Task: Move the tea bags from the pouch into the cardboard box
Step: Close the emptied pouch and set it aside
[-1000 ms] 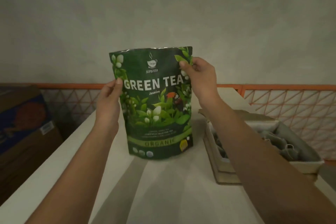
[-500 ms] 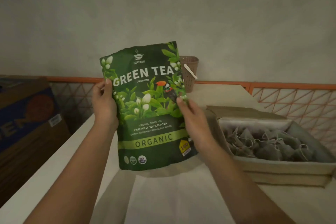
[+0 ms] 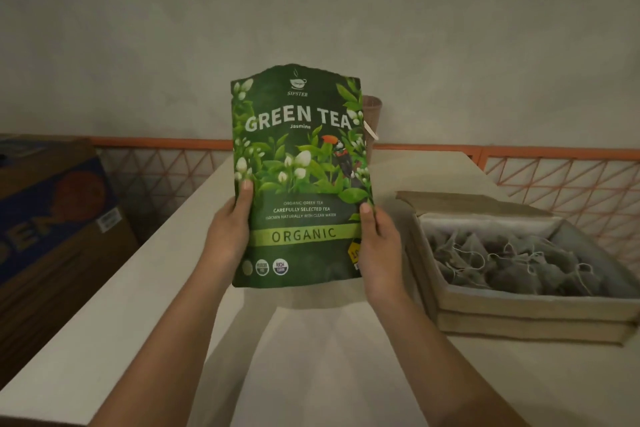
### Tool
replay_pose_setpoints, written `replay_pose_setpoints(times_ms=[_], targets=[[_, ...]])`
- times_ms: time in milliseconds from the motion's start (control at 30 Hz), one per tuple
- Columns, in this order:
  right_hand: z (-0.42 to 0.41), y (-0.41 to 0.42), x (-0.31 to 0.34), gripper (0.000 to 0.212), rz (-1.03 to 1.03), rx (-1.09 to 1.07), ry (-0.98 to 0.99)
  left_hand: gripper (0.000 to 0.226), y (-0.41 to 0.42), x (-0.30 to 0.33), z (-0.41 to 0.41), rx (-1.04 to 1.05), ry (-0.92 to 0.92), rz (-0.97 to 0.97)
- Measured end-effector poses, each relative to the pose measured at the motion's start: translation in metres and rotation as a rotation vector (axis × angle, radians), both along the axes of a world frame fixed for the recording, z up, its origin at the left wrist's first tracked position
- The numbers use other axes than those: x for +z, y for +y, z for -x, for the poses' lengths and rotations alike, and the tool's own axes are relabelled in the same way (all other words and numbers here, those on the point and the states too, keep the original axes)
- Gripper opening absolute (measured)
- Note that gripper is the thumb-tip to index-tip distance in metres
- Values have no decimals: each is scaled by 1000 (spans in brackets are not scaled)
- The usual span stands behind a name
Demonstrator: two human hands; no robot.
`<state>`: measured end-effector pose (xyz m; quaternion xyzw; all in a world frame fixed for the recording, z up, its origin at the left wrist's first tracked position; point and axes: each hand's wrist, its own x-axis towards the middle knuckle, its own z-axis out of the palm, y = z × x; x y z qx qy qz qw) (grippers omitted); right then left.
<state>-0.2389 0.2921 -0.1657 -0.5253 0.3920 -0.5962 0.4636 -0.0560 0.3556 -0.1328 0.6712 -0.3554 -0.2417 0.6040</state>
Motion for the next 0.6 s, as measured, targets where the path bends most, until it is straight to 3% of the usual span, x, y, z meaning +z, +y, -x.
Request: replay_pose_setpoints(times_ms=[133, 300, 433, 600], targets=[[-6, 6, -14, 29, 64, -81, 149, 36, 8, -16, 2, 125, -156, 28], [-2, 2, -29, 28, 74, -145, 299, 47, 10, -26, -5, 229, -340, 8], [-4, 6, -27, 25, 108, -163, 219, 50, 6, -25, -3, 263, -354, 43], [0, 8, -25, 27, 53, -88, 72, 42, 5, -28, 2, 213, -247, 93]])
